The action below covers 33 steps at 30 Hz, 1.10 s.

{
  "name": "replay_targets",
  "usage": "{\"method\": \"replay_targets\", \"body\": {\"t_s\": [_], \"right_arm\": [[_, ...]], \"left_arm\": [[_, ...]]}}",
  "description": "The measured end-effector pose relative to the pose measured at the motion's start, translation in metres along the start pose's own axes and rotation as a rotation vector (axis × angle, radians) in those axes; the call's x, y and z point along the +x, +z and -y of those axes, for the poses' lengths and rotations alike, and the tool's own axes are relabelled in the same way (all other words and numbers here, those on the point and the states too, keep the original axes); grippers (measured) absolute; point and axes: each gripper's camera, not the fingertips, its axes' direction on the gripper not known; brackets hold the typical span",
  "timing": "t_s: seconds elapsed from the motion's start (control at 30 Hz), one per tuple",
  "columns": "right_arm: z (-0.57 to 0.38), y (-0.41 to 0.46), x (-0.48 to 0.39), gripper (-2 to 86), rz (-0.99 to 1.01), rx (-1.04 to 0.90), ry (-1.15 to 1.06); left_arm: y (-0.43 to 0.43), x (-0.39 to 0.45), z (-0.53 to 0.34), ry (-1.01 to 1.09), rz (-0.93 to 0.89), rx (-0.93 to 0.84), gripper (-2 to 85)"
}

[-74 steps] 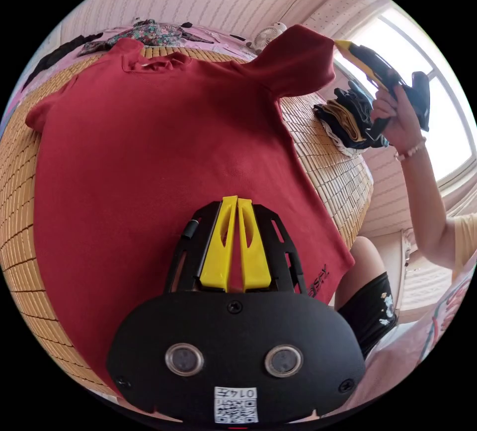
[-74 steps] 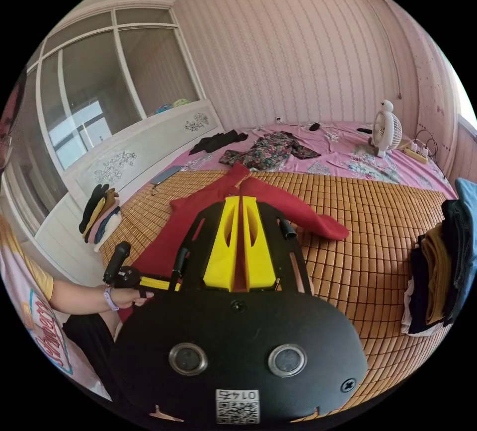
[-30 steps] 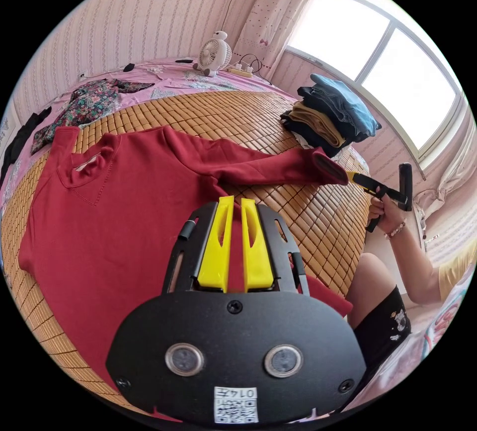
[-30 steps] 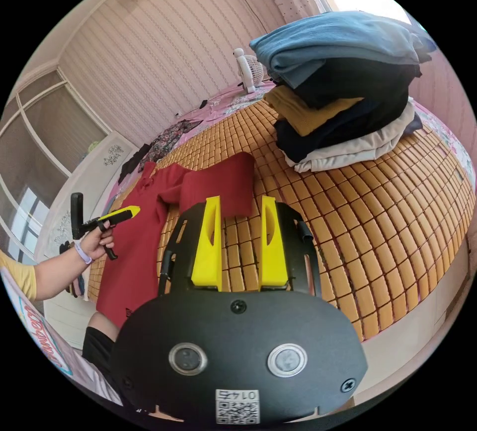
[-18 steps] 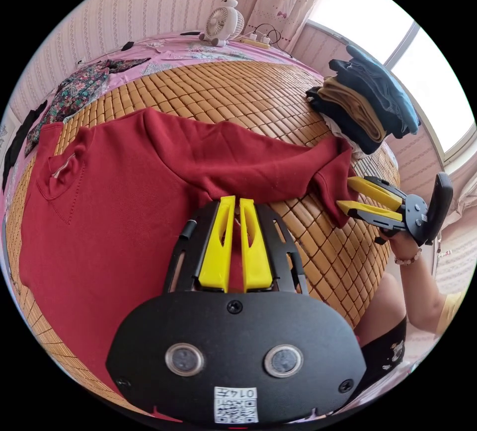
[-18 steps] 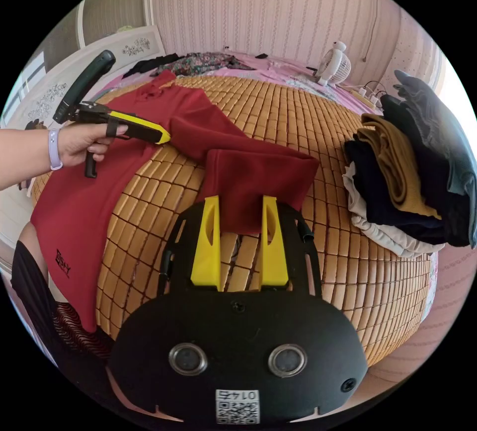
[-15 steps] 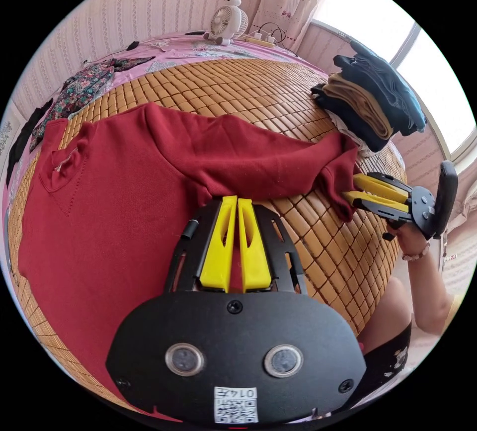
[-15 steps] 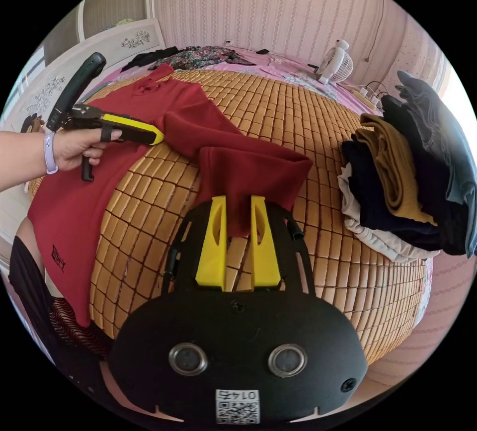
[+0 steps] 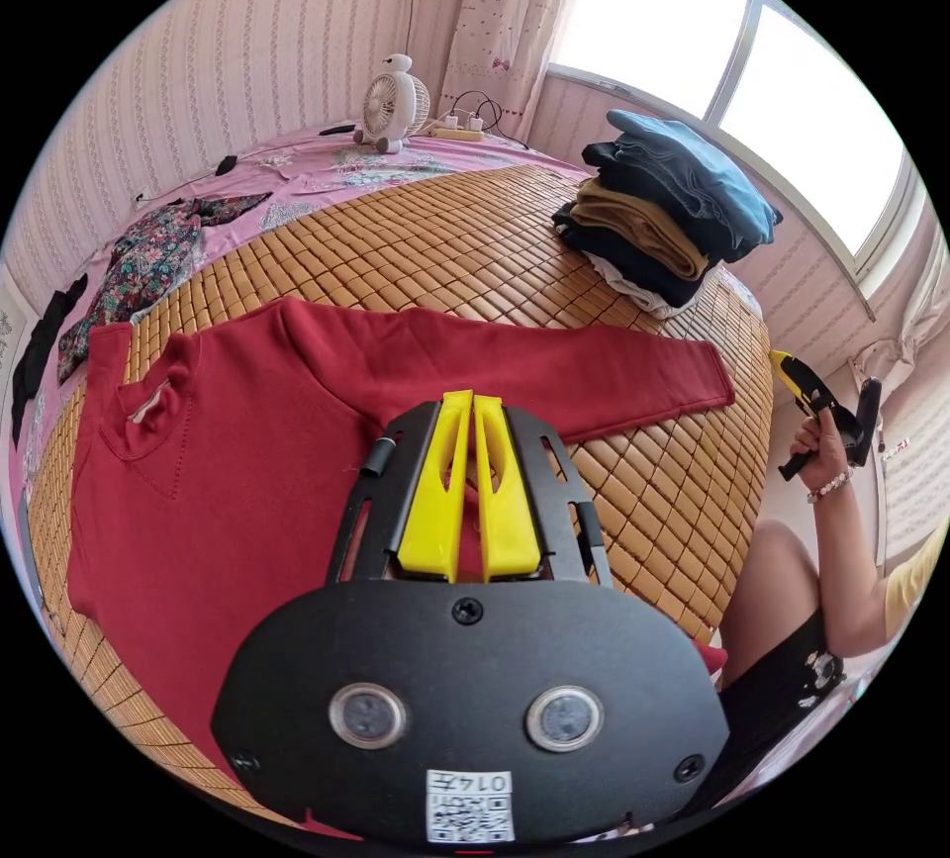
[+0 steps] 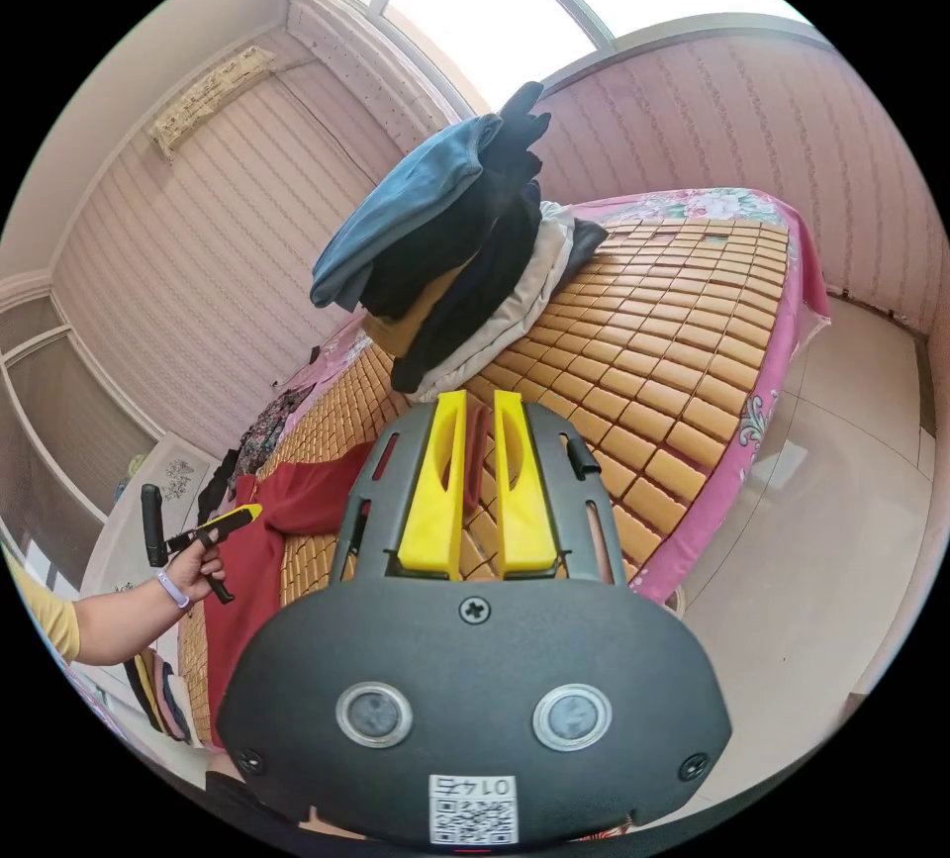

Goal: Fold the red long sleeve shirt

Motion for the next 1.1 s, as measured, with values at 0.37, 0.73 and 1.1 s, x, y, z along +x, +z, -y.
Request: {"method": "replay_targets", "body": {"t_s": [0.37,0.73,1.1], "right_arm": [[-0.033,0.159,-0.080,4.9,-0.416,-0.352,-0.507],[-0.059,0.222,-0.065,2.6,-0.460,-0.334,-0.540],[-0.083,0.256,-0.030,3.5,-0.495,-0.305,-0.482]], "left_arm": [[0.062,-0.020,0.052,-0.146,0.076,-0.197,-0.7],[0.044,-0.035,0.048,-0.215,0.022,-0.136,-0.7],[-0.085,-0.051,-0.057,-0.116,-0.055,-0.073,-0.7]]}}
